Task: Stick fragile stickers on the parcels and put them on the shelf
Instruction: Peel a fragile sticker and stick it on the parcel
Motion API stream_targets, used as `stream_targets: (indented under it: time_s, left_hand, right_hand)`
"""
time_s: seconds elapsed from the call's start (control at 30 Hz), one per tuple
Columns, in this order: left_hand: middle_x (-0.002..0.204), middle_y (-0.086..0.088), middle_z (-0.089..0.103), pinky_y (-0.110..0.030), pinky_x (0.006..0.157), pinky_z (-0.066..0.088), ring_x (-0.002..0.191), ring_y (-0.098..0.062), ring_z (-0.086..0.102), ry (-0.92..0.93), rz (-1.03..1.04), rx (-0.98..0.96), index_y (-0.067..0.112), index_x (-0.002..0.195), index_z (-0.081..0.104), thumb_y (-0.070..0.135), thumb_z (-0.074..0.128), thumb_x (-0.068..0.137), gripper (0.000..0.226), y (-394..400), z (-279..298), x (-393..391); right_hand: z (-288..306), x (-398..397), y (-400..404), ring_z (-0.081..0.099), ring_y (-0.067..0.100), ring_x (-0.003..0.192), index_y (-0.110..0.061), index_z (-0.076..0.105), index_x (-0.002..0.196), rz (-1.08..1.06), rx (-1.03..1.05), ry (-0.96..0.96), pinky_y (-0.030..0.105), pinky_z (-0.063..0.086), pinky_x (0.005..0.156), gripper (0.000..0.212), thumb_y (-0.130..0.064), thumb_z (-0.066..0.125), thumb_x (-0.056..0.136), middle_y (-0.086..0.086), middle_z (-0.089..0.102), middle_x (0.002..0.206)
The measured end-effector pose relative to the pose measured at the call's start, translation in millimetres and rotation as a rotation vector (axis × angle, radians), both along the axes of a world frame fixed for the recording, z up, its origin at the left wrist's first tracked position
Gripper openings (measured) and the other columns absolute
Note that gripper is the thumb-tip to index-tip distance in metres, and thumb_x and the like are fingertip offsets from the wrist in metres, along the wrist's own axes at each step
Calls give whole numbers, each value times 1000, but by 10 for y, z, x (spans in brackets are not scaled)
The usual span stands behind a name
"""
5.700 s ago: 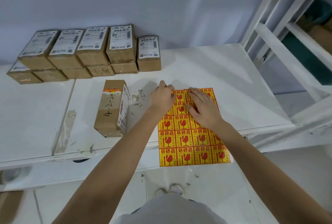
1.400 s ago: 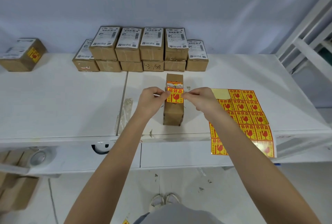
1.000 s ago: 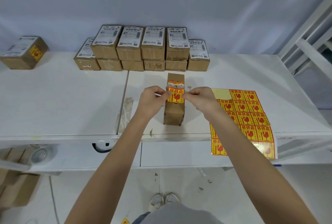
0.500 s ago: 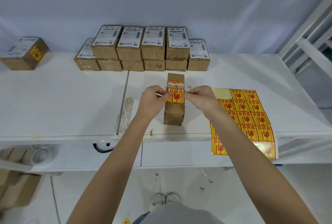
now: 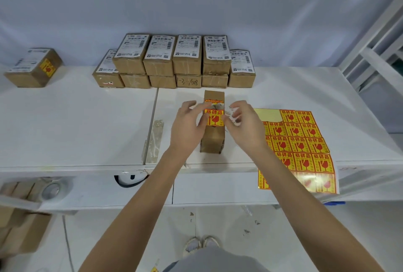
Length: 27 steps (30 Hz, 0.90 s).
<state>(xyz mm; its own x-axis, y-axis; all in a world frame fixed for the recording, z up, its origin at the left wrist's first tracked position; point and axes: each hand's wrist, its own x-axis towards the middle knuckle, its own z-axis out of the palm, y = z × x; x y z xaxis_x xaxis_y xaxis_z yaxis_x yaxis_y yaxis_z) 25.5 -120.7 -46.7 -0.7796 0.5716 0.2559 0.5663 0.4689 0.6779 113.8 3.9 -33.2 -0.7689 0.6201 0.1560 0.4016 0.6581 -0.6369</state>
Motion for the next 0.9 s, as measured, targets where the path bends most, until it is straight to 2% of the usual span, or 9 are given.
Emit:
stream_targets:
  time_s: [0.1, 0.2, 0.37, 0.53, 0.7, 0.8, 0.9]
  left_hand:
    - [142, -17, 43, -43, 93, 44, 123, -35, 46, 201, -23, -79, 24, 130, 56, 33, 38, 96, 40, 12, -69, 114]
    - [146, -19, 39, -48, 102, 38, 132, -39, 39, 291, -30, -208, 17, 135, 51, 35, 26, 96, 49, 19, -140, 142]
    - [153, -14, 26, -46, 114, 16, 143, -32, 20, 259, -16, -334, 22, 146, 32, 44, 10, 95, 60, -24, -187, 149]
    - [155, -9, 25, -39, 116, 7, 145, -24, 15, 293, 18, -391, 18, 148, 28, 47, 3, 93, 66, -15, -179, 161]
    - [158, -4, 15, -37, 117, 2, 146, -19, 5, 276, -11, -416, 17, 150, 17, 49, -7, 86, 76, -22, -156, 146]
    - [157, -3, 17, -36, 117, 1, 146, -16, 5, 288, -15, -435, 14, 150, 14, 48, -10, 84, 79, -41, -160, 140]
    - [157, -2, 18, -35, 117, 0, 146, -16, 5, 302, -9, -455, 14, 150, 14, 49, -12, 83, 80, -29, -159, 142]
  right_hand:
    - [-95, 51, -105, 44, 26, 125, -12, 49, 135, 213, 269, 51, 37, 42, 94, 47, -35, 37, 96, 8, 48, 137]
    - [-171, 70, -176, 21, 23, 144, -9, 35, 144, 312, 396, -75, 38, 29, 109, 61, -36, 14, 94, 5, 31, 152]
    - [-232, 79, -156, 1, 13, 146, -13, 17, 149, 335, 396, -170, 35, 10, 118, 69, -45, -1, 91, 1, 12, 158]
    - [-239, 122, -159, -9, 10, 145, -17, 4, 150, 308, 396, -227, 34, -3, 119, 71, -51, -6, 90, -3, 0, 158]
    - [-197, 123, -161, -1, 11, 145, -11, 17, 149, 369, 505, -186, 37, 1, 119, 74, -51, -10, 94, 2, 12, 157]
    - [-219, 88, -209, -4, 9, 145, -12, 15, 149, 377, 495, -210, 35, -1, 120, 80, -53, -17, 89, 1, 10, 158]
    - [-244, 89, -222, -4, 9, 145, -12, 13, 150, 334, 445, -202, 34, -1, 120, 78, -54, -13, 89, 1, 7, 158]
